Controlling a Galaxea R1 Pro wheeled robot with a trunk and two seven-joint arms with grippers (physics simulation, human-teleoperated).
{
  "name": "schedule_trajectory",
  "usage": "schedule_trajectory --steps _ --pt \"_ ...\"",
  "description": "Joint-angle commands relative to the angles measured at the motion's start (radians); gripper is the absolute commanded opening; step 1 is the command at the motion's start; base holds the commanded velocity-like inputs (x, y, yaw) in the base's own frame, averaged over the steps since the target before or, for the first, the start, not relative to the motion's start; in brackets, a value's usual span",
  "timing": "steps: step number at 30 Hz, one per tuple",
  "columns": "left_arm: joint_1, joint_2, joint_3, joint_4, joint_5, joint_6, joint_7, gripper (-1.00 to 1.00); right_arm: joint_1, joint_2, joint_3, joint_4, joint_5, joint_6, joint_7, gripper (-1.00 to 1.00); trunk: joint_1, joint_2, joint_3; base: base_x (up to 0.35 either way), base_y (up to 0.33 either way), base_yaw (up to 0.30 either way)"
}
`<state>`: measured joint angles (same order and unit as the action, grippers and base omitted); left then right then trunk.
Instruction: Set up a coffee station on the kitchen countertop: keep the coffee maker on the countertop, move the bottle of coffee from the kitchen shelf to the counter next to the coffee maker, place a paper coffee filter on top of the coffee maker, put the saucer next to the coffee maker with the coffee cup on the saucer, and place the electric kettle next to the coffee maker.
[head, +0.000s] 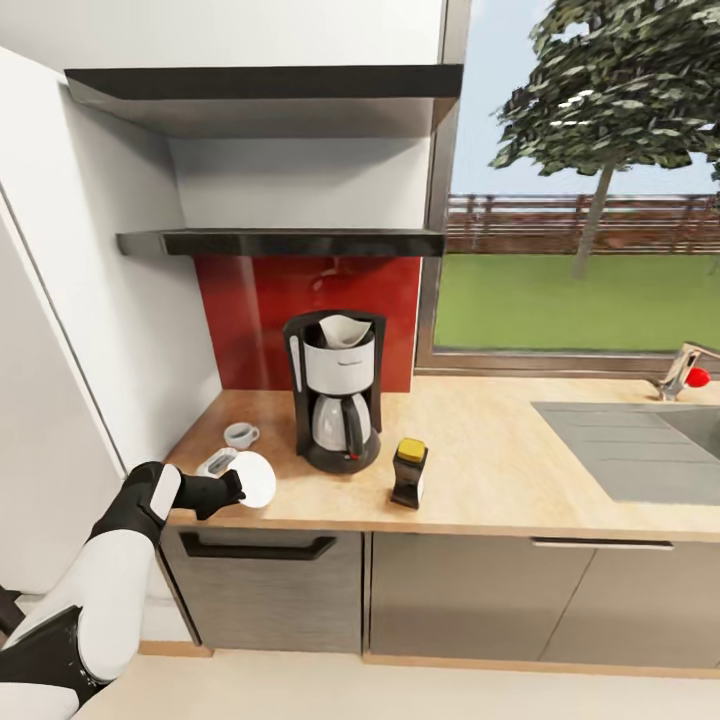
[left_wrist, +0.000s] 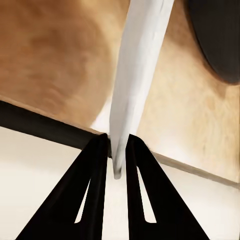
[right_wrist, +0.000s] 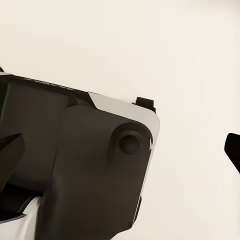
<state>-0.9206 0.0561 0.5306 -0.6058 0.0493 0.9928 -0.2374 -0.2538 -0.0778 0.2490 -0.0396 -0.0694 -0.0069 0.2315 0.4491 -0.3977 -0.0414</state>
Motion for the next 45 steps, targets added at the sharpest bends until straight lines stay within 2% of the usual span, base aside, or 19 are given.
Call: schedule_trajectory --steps 1,7,13,17,30,40,45 --pt "-0.001 0.0 0.003 -0.001 0.005 0.006 0.003 -1.0 -0.001 0.0 0.007 0.0 -0.007 -0.001 0.003 1.0 0.001 -0.002 -0.002 0.102 -0.006 0.0" --pt "0.002 -0.001 0.002 -0.001 0.005 0.006 0.003 -1.0 -0.001 -0.001 0.008 0.002 -0.006 -0.001 0.003 1.0 0.001 -0.002 -0.002 0.023 -0.001 0.0" --pt "0.003 -0.01 0.002 0.001 0.006 0.005 0.003 -1.0 -0.001 -0.013 0.009 0.003 -0.006 -0.001 0.003 1.0 0.001 -0.002 -0.002 0.173 0.0 0.0" --pt "0.003 -0.013 0.001 0.001 0.006 0.005 0.003 -1.0 -0.001 -0.014 0.009 0.003 -0.006 -0.001 0.003 1.0 0.001 -0.002 -0.002 0.22 0.0 0.0" --pt "0.017 -0.017 0.0 0.003 0.013 0.006 0.001 -1.0 -0.001 -0.014 0.009 0.003 -0.006 -0.001 0.003 1.0 0.001 -0.002 -0.002 0.013 0.0 0.0" --pt "0.039 -0.044 0.0 0.002 0.015 0.007 0.0 -1.0 -0.001 -0.014 0.009 0.003 -0.006 -0.001 0.003 1.0 0.001 -0.002 -0.002 0.144 0.0 0.0" --pt "0.042 -0.042 -0.001 0.001 0.036 0.007 0.001 -1.0 -0.001 -0.014 0.009 0.003 -0.006 -0.001 0.003 1.0 0.001 -0.002 -0.002 0.054 0.0 0.0"
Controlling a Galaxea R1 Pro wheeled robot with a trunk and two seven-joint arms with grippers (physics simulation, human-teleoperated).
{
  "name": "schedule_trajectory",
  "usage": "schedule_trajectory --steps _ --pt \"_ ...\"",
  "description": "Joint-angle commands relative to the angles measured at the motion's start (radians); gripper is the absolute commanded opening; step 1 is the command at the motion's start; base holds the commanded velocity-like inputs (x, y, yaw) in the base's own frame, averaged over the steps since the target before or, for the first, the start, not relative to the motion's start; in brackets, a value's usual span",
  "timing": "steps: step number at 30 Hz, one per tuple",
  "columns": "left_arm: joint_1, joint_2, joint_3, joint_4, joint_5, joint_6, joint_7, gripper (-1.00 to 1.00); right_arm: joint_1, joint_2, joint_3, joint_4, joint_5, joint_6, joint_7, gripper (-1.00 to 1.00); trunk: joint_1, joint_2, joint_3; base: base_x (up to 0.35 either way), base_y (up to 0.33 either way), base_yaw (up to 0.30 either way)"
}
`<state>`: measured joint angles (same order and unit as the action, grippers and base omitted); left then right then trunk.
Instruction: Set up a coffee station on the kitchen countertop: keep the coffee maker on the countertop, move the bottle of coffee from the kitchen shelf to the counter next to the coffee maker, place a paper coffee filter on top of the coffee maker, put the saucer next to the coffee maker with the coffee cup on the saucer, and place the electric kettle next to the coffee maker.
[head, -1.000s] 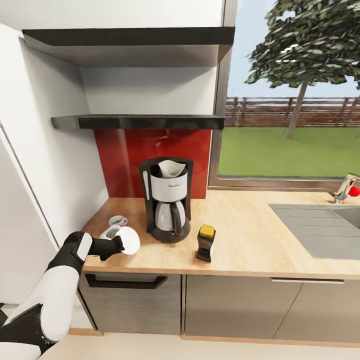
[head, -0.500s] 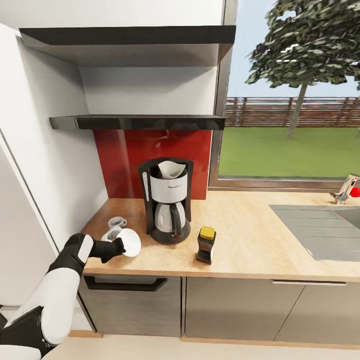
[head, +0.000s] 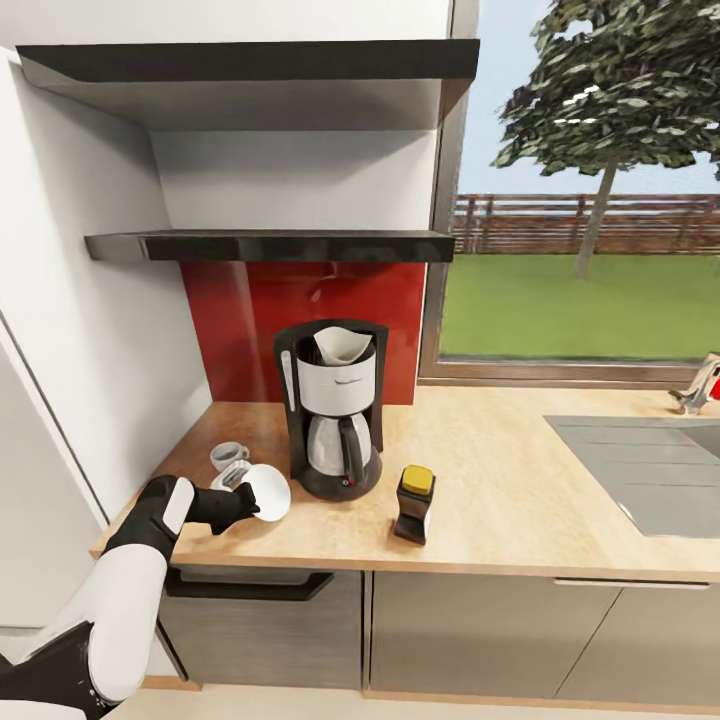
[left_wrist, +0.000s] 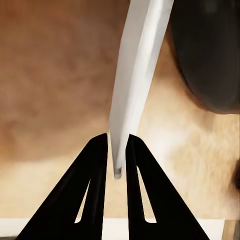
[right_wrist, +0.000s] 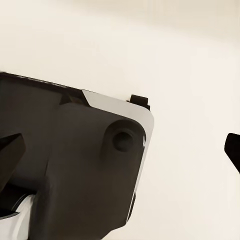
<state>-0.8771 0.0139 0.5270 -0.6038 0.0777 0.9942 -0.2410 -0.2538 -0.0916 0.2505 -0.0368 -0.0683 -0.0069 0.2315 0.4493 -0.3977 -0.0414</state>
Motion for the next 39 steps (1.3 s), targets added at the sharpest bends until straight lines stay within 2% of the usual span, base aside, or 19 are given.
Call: schedule_trajectory --steps 1,21,22,39 --pt "0.0 0.0 0.003 -0.001 0.01 0.006 0.005 -1.0 -0.001 0.0 0.007 0.0 -0.007 -0.001 0.003 1.0 0.001 -0.002 -0.002 0.01 0.0 0.0" --pt "0.018 -0.003 0.002 0.001 0.021 0.006 0.005 -1.0 -0.001 0.0 0.007 0.0 -0.008 -0.001 0.003 1.0 0.001 -0.002 -0.002 0.001 0.0 0.0" --pt "0.018 -0.003 0.002 0.0 0.021 0.006 0.005 1.0 -0.001 0.0 0.007 0.0 -0.007 -0.001 0.003 1.0 0.001 -0.002 -0.002 0.0 0.0 0.0" --pt "0.018 0.01 0.002 -0.001 0.021 0.007 0.005 1.0 -0.001 0.001 0.007 0.0 -0.008 -0.001 0.004 1.0 0.001 -0.002 -0.002 -0.033 0.006 0.0"
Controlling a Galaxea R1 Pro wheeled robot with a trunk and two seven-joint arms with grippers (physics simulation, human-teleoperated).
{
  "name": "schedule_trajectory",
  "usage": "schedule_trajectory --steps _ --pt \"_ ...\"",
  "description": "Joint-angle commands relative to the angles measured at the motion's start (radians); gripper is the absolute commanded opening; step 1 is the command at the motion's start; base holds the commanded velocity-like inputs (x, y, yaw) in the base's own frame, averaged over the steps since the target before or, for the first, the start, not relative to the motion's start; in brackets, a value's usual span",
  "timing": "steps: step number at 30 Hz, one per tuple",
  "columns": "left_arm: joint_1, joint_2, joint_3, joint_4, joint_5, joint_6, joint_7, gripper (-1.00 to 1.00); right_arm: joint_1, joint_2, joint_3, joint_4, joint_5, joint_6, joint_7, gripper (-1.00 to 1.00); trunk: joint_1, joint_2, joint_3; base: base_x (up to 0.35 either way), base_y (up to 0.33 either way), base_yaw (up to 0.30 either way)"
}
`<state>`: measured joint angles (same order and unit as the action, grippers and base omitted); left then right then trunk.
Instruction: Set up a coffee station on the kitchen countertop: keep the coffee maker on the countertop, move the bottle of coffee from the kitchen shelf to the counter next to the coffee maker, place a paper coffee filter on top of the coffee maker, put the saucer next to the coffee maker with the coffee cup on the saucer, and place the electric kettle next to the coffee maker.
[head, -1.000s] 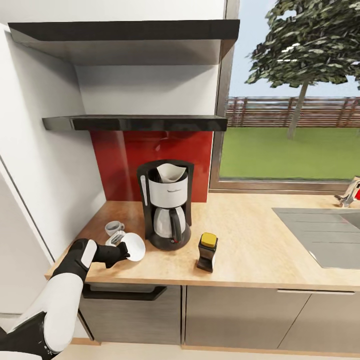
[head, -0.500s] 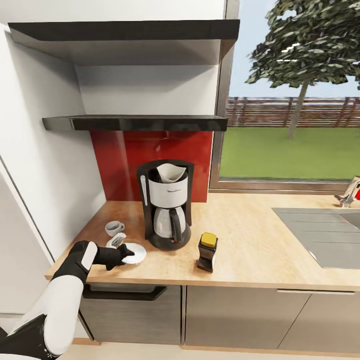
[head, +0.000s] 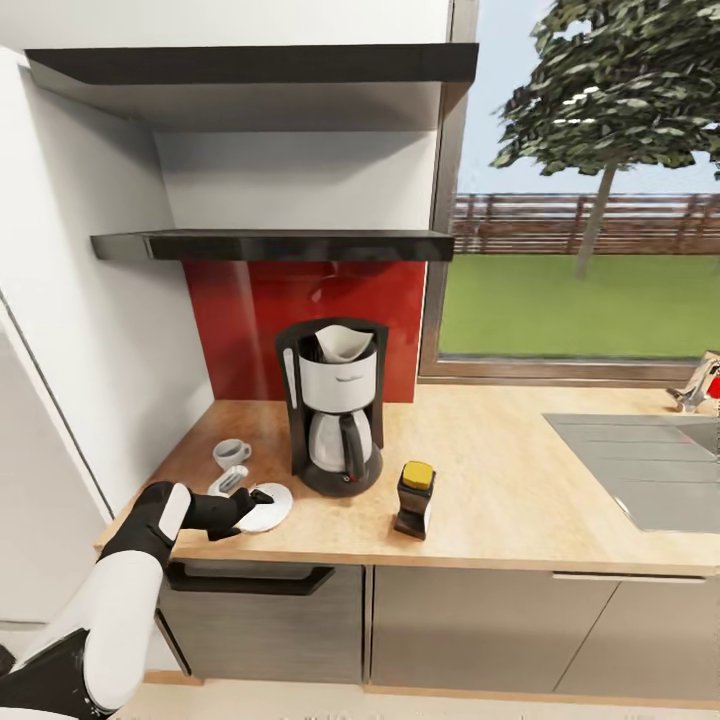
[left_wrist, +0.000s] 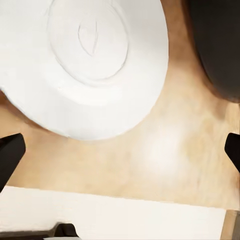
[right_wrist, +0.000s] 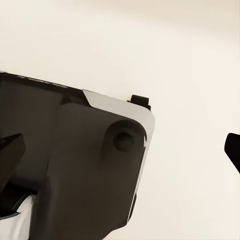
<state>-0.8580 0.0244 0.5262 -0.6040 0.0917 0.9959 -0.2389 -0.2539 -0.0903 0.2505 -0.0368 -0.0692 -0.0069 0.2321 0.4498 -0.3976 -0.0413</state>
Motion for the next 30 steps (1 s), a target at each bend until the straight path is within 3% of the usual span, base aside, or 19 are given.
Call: schedule_trajectory --steps 1,20,26,30 --pt "-0.001 0.0 0.003 0.0 0.006 0.006 0.003 1.0 -0.001 0.0 0.007 0.0 -0.007 -0.001 0.003 1.0 0.0 -0.002 -0.002 -0.275 0.063 0.0" --pt "-0.001 -0.009 0.002 0.0 0.006 0.007 0.002 1.0 -0.001 0.0 0.007 0.0 -0.007 -0.001 0.004 1.0 0.0 -0.002 -0.002 -0.317 0.04 0.0" --pt "0.0 -0.009 0.002 0.001 0.007 0.008 -0.004 1.0 -0.001 0.0 0.008 0.0 -0.007 -0.001 0.004 1.0 0.0 -0.002 -0.002 -0.047 0.0 0.0" --pt "0.03 -0.007 0.002 0.0 0.008 0.009 -0.01 1.0 -0.001 0.0 0.008 -0.001 -0.007 -0.001 0.004 1.0 0.0 -0.002 -0.002 -0.003 0.0 0.0"
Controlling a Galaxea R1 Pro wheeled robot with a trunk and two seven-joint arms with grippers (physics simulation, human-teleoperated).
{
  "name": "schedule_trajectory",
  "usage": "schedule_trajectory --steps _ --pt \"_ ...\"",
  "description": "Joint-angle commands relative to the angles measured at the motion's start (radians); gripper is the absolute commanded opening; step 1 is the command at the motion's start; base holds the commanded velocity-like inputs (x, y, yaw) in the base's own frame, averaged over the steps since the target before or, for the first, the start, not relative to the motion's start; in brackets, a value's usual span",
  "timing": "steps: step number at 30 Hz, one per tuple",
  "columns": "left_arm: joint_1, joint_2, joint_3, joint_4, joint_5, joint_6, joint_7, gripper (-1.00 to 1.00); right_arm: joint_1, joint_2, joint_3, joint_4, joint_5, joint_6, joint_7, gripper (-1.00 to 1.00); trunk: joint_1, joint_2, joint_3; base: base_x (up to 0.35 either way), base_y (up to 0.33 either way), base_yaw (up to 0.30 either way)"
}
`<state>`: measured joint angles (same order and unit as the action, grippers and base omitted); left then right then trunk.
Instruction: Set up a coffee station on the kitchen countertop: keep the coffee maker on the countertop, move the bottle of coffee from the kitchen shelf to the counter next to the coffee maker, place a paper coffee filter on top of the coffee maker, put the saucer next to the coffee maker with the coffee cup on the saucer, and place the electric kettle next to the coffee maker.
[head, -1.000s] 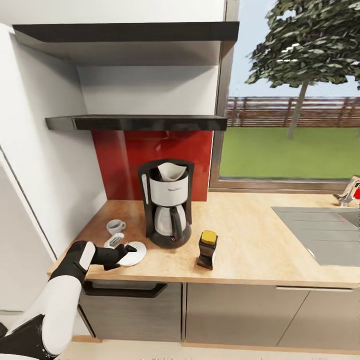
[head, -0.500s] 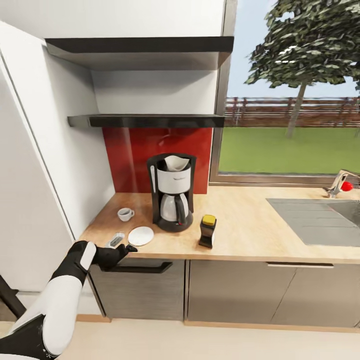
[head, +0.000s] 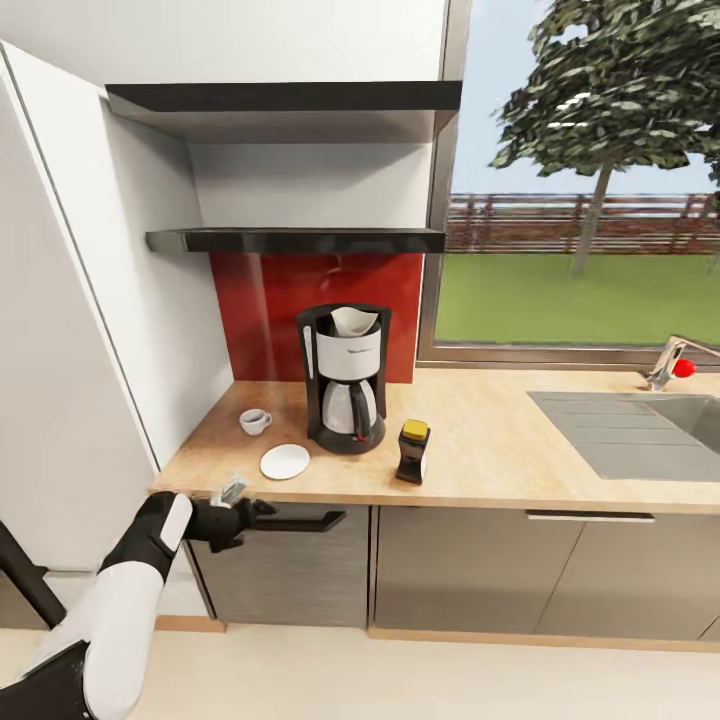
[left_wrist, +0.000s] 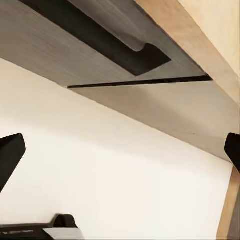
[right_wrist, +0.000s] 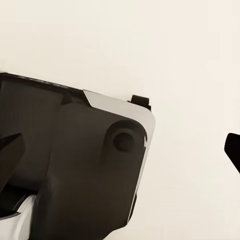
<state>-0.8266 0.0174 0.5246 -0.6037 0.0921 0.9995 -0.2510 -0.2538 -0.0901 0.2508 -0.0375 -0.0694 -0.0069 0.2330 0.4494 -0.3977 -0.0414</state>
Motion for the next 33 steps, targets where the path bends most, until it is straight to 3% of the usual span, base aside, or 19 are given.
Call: schedule_trajectory --steps 1,10,11,15,18,21,23,27,30,32,33 --pt "0.017 0.001 0.003 -0.001 0.007 0.007 0.0 1.0 -0.001 0.0 0.007 0.0 -0.007 -0.001 0.003 1.0 0.001 -0.002 -0.002 0.0 0.0 0.0" --pt "0.19 0.01 -0.01 -0.003 0.003 -0.004 -0.006 1.0 -0.001 0.002 0.007 -0.003 -0.007 0.0 0.003 1.0 0.001 -0.002 -0.002 0.0 0.0 0.0" --pt "0.228 0.012 -0.011 -0.004 0.0 -0.014 -0.007 1.0 -0.001 0.002 0.006 -0.004 -0.007 -0.001 0.003 1.0 0.001 -0.002 -0.002 0.0 0.0 0.0" --pt "0.29 0.014 -0.014 -0.003 -0.004 -0.065 -0.008 1.0 -0.001 0.003 0.004 -0.006 -0.007 -0.001 0.002 1.0 0.001 -0.002 -0.002 0.0 0.0 0.0" --pt "0.343 0.015 -0.039 -0.002 -0.012 -0.135 -0.008 1.0 -0.001 0.002 0.002 -0.007 -0.007 -0.001 0.001 1.0 0.001 -0.002 -0.002 0.0 0.0 0.0" --pt "0.406 0.015 -0.098 -0.002 -0.026 -0.251 -0.007 1.0 -0.001 0.0 0.001 -0.007 -0.013 -0.001 -0.024 1.0 0.001 -0.002 -0.002 0.0 0.0 0.0" --pt "0.454 0.017 -0.146 -0.001 -0.037 -0.367 -0.007 1.0 -0.001 0.0 -0.008 -0.008 -0.035 -0.001 -0.082 1.0 0.001 -0.002 -0.002 0.0 0.0 0.0" --pt "0.523 0.018 -0.194 0.0 -0.071 -0.533 -0.006 1.0 -0.001 0.004 -0.029 -0.008 -0.08 -0.001 -0.178 1.0 0.001 -0.002 -0.002 0.0 0.0 0.0" --pt "0.578 0.016 -0.215 0.004 -0.141 -0.673 0.0 1.0 -0.001 0.007 -0.036 -0.008 -0.099 -0.001 -0.213 1.0 0.001 -0.002 -0.002 0.0 0.0 0.0" --pt "0.616 0.016 -0.22 0.034 -0.224 -0.808 0.005 1.0 -0.001 0.009 -0.038 -0.009 -0.105 -0.001 -0.223 1.0 0.001 -0.002 -0.002 0.0 0.0 0.0" --pt "0.634 0.016 -0.222 0.082 -0.283 -0.91 0.011 1.0 -0.001 0.011 -0.039 -0.009 -0.108 -0.001 -0.225 1.0 0.001 -0.002 -0.002 0.0 0.0 -0.054"
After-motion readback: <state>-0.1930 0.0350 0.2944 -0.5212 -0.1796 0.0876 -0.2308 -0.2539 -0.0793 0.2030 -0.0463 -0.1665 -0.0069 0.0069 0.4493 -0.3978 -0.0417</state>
